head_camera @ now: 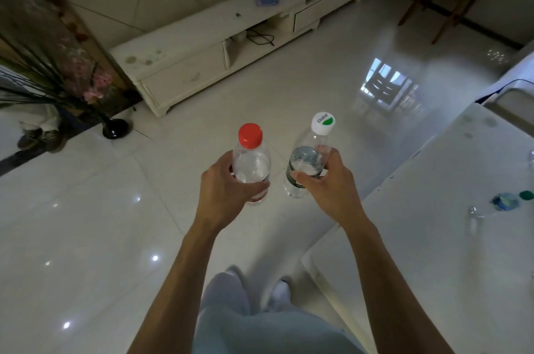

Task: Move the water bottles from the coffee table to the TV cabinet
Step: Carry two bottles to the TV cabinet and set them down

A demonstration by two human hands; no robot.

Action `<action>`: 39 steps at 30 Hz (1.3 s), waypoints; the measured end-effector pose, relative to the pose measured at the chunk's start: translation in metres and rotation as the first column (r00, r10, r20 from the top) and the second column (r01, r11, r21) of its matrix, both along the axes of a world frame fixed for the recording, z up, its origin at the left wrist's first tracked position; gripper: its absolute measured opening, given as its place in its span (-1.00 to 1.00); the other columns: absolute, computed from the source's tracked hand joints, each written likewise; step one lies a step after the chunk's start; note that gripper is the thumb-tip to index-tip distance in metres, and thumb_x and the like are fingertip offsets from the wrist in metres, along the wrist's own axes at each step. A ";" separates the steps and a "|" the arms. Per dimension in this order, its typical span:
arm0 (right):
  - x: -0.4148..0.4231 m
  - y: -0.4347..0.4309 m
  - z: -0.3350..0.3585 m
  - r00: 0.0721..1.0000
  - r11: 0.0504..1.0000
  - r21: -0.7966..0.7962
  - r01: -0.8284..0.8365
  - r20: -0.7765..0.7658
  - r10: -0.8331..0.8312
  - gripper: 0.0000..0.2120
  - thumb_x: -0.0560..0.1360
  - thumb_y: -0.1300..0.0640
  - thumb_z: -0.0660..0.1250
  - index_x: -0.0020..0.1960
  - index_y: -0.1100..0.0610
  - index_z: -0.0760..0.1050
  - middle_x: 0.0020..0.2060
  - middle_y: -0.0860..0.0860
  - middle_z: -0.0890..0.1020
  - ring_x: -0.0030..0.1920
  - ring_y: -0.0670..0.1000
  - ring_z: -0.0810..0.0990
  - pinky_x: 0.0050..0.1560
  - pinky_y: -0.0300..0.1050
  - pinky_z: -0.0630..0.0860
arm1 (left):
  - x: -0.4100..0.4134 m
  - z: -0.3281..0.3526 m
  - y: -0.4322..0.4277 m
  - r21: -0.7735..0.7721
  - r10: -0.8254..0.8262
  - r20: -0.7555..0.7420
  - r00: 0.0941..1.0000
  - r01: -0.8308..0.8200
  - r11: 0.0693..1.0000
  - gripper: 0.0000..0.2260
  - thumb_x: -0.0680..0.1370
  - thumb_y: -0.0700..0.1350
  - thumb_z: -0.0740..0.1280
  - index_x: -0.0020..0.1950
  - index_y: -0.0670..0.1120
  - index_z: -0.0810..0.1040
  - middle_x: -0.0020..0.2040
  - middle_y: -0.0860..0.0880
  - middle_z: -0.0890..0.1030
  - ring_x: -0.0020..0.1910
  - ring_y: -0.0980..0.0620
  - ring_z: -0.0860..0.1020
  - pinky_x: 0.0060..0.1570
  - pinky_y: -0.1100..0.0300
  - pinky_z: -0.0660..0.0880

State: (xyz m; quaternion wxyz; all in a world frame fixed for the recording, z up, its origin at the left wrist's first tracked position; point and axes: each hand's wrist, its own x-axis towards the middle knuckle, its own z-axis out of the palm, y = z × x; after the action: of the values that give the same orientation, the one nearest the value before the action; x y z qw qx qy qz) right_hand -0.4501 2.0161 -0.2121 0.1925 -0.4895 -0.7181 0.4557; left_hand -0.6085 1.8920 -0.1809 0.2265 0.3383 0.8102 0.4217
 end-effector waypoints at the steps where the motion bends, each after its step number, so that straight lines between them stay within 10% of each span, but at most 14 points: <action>1: -0.003 0.006 -0.002 1.000 1.000 0.009 -0.001 0.004 0.001 -0.37 0.42 -0.02 0.50 0.38 0.09 0.30 0.18 -0.03 0.54 0.09 -0.03 0.52 0.11 -0.19 0.46 | -0.004 -0.001 0.008 -0.007 -0.004 0.000 1.000 0.004 1.000 -0.40 0.26 -0.01 0.59 0.26 -0.04 0.50 0.02 0.08 0.60 0.01 0.02 0.59 0.01 0.15 0.55; 39: -0.203 0.344 -0.006 0.952 0.943 0.132 0.305 -0.019 -0.305 -0.36 0.35 -0.02 0.55 0.32 0.10 0.37 0.15 0.01 0.59 0.06 0.00 0.60 0.05 -0.15 0.58 | -0.247 -0.022 0.410 0.024 -0.373 -0.013 0.928 0.374 0.927 -0.55 0.25 0.00 0.59 0.08 0.01 0.55 -0.17 0.22 0.57 -0.16 0.24 0.56 -0.20 0.44 0.44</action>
State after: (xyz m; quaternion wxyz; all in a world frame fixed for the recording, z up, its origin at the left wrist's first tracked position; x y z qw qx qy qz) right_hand -0.6529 2.3604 -0.2178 0.2925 -0.5811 -0.6626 0.3710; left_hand -0.8551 2.3022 -0.2028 0.2948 0.4909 0.7266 0.3798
